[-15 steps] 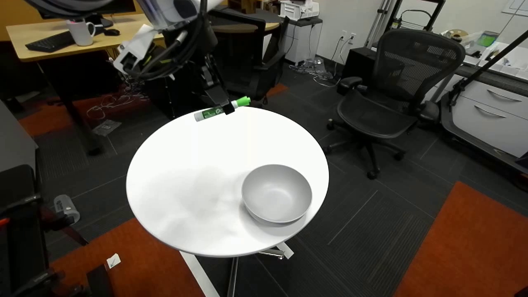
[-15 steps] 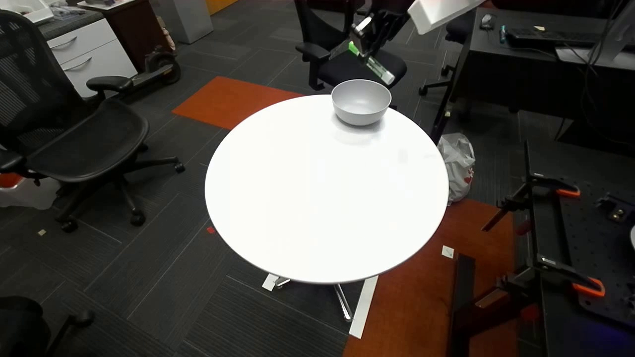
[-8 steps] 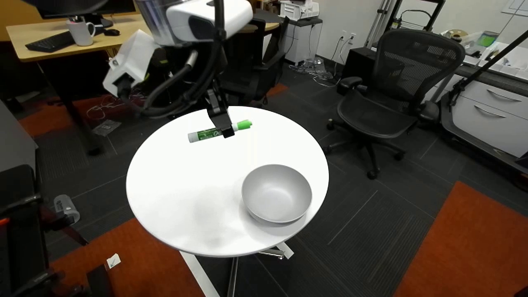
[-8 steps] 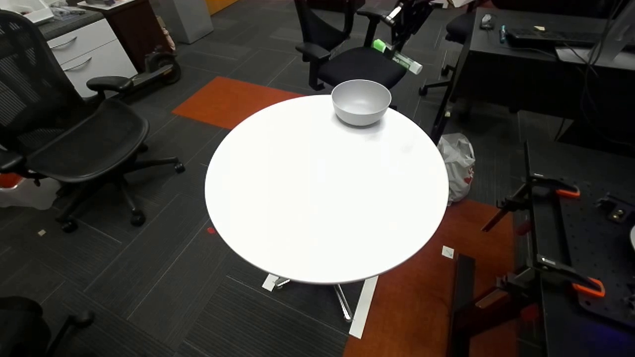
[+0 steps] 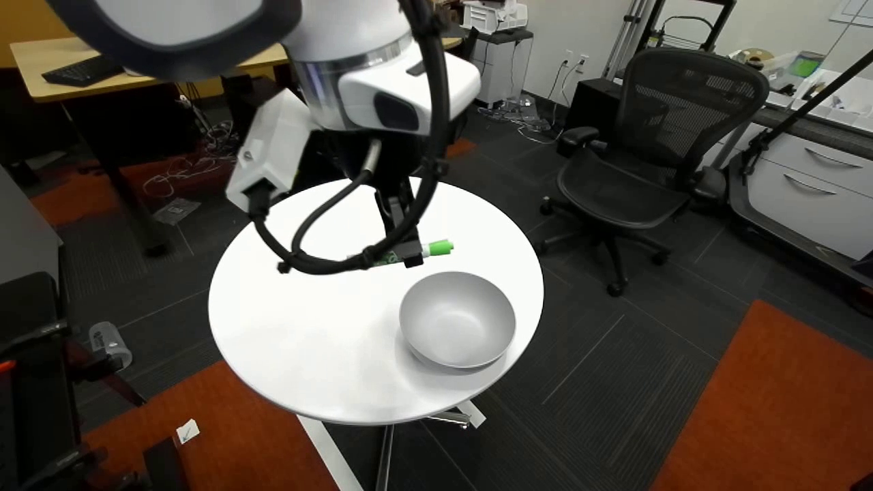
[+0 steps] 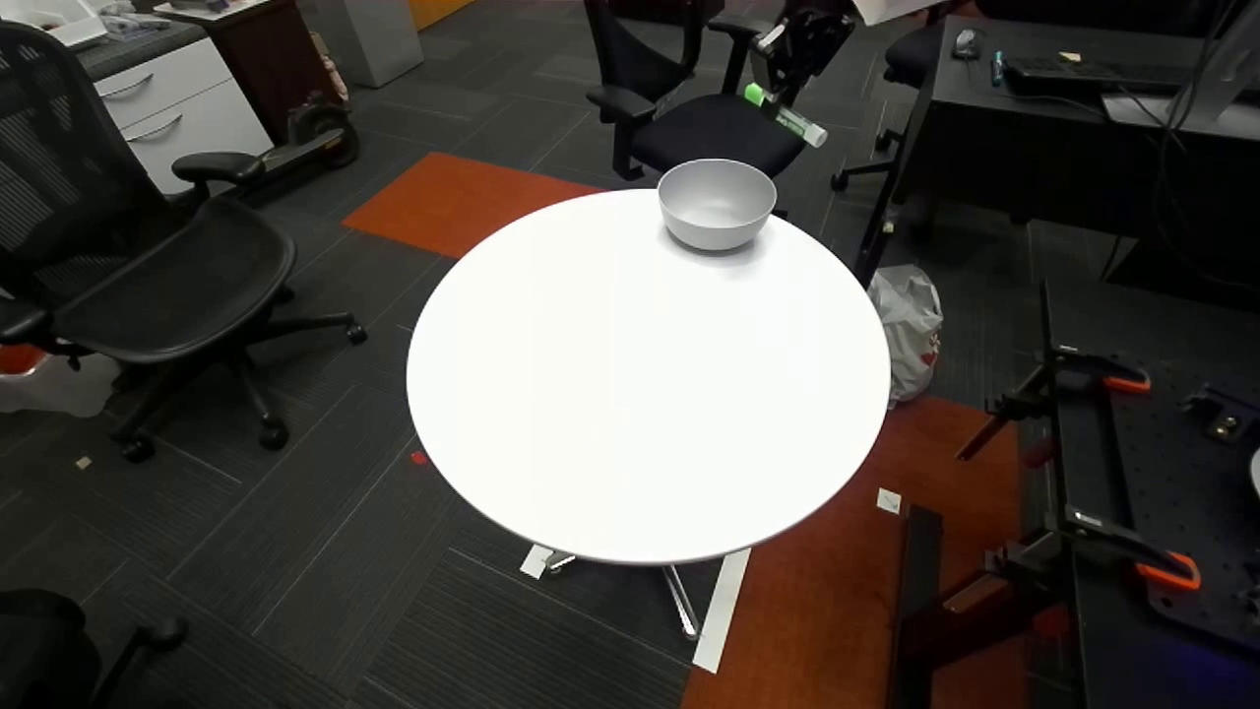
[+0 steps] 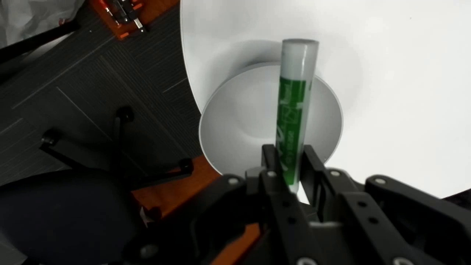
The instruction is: Pick the marker on the table and put it in the bowl
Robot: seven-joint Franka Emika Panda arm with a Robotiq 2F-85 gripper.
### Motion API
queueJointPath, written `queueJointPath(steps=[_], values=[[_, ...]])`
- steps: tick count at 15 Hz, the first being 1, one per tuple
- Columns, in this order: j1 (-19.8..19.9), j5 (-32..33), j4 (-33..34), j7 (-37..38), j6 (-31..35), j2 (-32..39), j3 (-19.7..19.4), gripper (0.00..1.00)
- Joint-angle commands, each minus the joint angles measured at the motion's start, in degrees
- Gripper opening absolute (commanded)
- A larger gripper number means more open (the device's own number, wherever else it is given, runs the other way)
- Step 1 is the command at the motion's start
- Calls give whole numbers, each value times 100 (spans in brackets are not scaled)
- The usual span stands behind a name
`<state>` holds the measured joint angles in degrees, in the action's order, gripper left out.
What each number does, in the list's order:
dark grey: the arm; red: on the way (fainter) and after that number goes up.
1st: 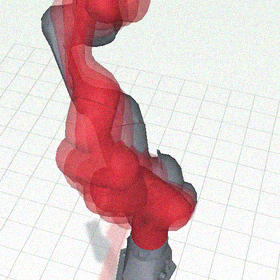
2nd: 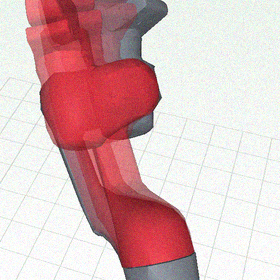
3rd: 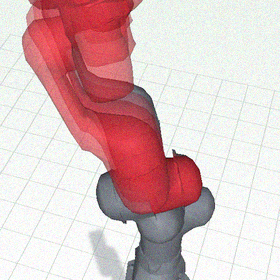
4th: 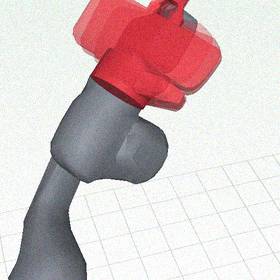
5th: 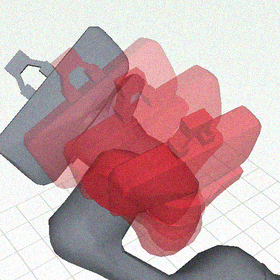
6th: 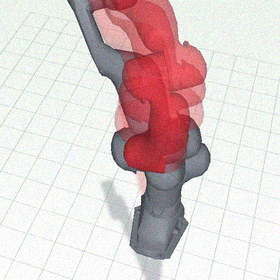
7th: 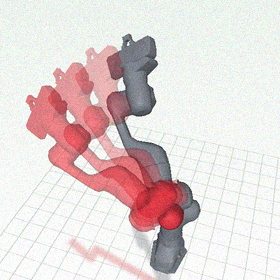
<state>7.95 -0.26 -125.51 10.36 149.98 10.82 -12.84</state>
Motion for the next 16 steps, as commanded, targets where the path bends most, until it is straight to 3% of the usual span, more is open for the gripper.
queueJointPath(steps=[1,5,11,12,14,16], values=[[138,-403,494,-60,-106,433,143,5],[216,-866,840,-41,-7,793,242,5],[142,-752,1369,471,-62,1260,69,5],[140,-762,1434,542,-74,1315,61,44],[148,-782,1540,617,-91,1397,63,52],[160,-812,1622,683,-104,1458,74,67]])
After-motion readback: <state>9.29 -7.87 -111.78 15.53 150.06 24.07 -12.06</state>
